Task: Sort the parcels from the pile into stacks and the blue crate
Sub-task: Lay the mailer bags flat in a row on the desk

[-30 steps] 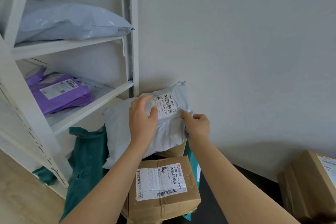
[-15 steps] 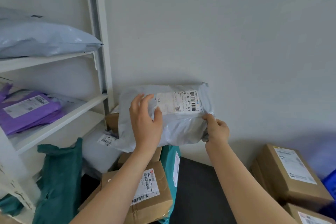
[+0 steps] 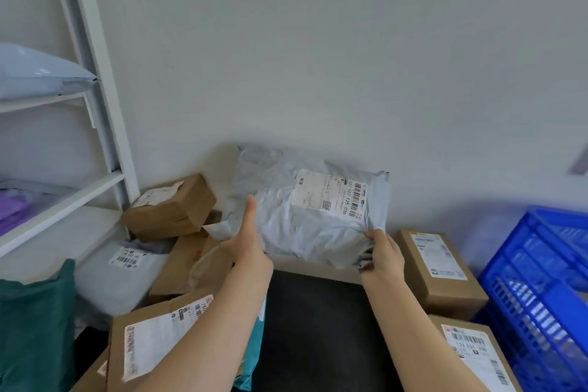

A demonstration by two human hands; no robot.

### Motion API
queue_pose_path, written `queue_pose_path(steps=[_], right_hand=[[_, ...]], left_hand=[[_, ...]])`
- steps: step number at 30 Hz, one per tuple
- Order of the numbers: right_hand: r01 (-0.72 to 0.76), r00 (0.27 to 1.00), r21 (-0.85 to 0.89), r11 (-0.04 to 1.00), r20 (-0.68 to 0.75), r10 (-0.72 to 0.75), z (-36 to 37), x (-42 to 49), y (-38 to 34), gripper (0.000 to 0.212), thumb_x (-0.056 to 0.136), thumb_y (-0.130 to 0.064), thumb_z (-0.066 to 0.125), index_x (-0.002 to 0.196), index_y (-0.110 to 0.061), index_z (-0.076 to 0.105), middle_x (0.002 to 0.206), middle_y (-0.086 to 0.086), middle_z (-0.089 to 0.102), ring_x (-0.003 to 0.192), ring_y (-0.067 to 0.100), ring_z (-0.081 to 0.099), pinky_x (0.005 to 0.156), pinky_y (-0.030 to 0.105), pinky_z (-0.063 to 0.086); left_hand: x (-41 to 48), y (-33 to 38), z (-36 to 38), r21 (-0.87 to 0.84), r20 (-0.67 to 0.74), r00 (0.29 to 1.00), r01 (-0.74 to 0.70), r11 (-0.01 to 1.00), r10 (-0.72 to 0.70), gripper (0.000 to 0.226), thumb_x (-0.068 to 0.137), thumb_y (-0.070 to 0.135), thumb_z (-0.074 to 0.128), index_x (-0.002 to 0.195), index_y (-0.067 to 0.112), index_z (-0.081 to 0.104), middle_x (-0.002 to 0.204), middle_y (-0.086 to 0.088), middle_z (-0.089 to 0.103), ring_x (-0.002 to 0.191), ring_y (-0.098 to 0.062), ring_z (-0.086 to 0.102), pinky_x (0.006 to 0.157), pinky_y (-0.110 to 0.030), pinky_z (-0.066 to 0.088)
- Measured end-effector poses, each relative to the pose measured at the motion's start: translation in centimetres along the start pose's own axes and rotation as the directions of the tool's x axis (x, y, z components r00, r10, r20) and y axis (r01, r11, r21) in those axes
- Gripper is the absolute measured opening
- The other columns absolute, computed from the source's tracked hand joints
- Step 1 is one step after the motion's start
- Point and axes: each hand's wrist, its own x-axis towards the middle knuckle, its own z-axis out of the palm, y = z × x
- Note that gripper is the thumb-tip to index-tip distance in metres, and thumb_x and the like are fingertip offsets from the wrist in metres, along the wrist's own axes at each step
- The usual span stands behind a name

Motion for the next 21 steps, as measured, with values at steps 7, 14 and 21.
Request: queue_pose_path(steps=[7, 14, 21], right_hand=[[-0.151, 0.98, -0.042, 0.988, 0.124, 0.155, -4.4, 0.5, 1.2, 0.034, 0.081, 0.01, 0.048, 0.109, -0.006, 0.061, 0.098, 0.012, 0.065, 0.083, 0.026, 0.061, 0.064, 0.035, 0.05], [-0.21, 0.939, -0.252, 0.945, 0.219, 0.267, -6.8, 1.0, 3.3, 0.064, 0.069, 0.027, 0.042, 0.122, -0.006, 0.057, 0.11, 0.013, 0.065, 0.101, 0.033, 0.059, 0.066, 0.038, 0.051], [-0.188, 0.924, -0.17, 0.967, 0.304, 0.233, -8.7, 1.0, 1.5, 0.055, 0.082, -0.014, 0.069, 0.132, -0.019, 0.046, 0.124, 0.005, 0.057, 0.116, 0.029, 0.051, 0.111, 0.054, 0.026]], left_hand=[[4.8, -2.8, 0.5, -0.021, 0.174, 0.979, 0.109, 0.994, -0.104, 0.135, 0.011, 0.074, 0.083, 0.131, 0.023, 0.048, 0.119, -0.007, 0.063, 0.102, -0.031, 0.064, 0.09, -0.05, 0.051], [1.8, -1.5, 1.3, 0.206, 0.034, 0.996, -0.083, 0.975, 0.077, 0.072, 0.075, 0.043, 0.078, 0.132, 0.011, 0.05, 0.127, -0.009, 0.058, 0.111, -0.03, 0.059, 0.093, -0.04, 0.049], [2.8, -1.6, 1.1, 0.218, -0.013, 0.997, -0.073, 0.973, 0.078, 0.066, 0.083, 0.039, 0.071, 0.135, 0.006, 0.046, 0.127, -0.007, 0.056, 0.114, -0.029, 0.057, 0.086, -0.036, 0.043]])
